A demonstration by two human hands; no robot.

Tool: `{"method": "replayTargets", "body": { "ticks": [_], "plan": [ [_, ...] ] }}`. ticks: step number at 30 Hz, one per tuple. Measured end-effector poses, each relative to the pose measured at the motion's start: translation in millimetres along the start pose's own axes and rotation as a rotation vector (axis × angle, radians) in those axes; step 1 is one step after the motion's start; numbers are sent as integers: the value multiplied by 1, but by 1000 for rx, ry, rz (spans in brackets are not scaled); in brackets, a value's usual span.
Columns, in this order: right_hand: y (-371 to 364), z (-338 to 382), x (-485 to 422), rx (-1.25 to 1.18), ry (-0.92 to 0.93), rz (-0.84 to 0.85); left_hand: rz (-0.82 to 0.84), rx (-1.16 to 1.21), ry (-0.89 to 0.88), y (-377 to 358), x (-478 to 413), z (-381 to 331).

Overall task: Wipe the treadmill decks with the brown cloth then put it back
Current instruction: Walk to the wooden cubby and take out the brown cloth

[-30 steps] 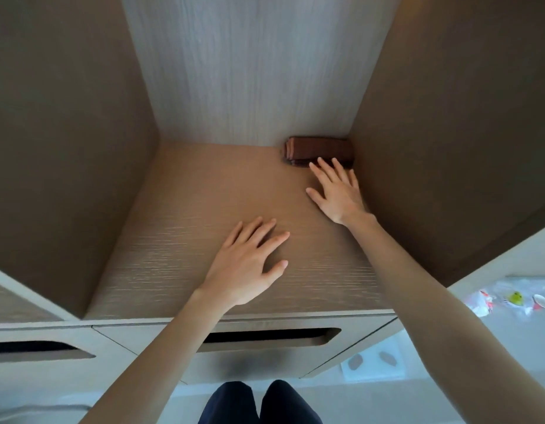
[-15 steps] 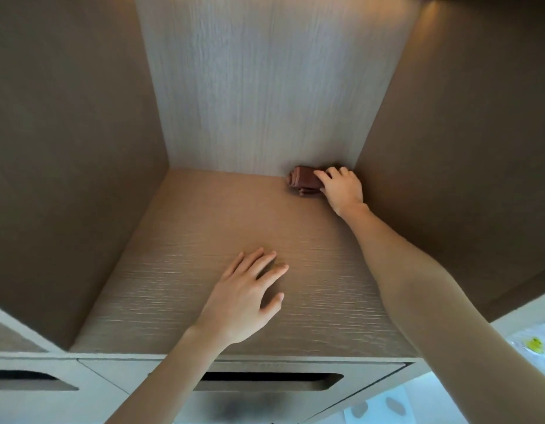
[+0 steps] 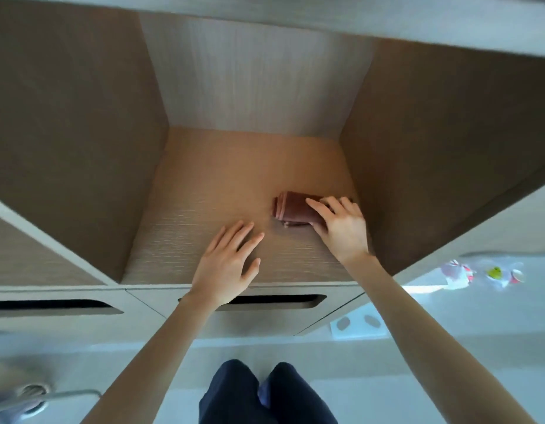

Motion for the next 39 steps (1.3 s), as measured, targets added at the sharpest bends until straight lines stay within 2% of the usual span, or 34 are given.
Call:
{"method": "replayTargets", "body": {
  "ticks": [3,6,9,12,13,16,20,28,32,39],
  "plan": [
    [27,18,42,-32,10,-43,50,6,-7,5,20,2],
    [41,16,56,-197,-17,-22,80,45,11,8,23,5],
    [37,12,42,-398,-46,98,52,90,-36,17,7,-11],
    [14,11,38,-559,-197,284,47,146,-120,19,-10,-36],
    [9,10,41,-564,-251,300,60,154,-146,15,-13,-42],
    [12,9,55,-558,-340,195,90,180,-176,0,-12,-49],
    [19,19,70,-545,-363,98,-8,267,-155,4,-5,-39],
    [14,35,57,-536,-369,103,-30,247,-133,2,-6,-36],
    [12,45,51,-533,-371,76,14,229,-128,0,-7,-30],
    [16,45,52,-502,-375,21,167,-64,-122,1,19,16]
  ]
}}
Point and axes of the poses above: each hand's wrist, its own x-axis away from the middle knuckle, its own y-axis out of the back of the hand, z = x × y, the point moved 10 cm from there along -x, towards the middle knuckle, and after that the axes turned 6 degrees about x, right-handed, at the moved point
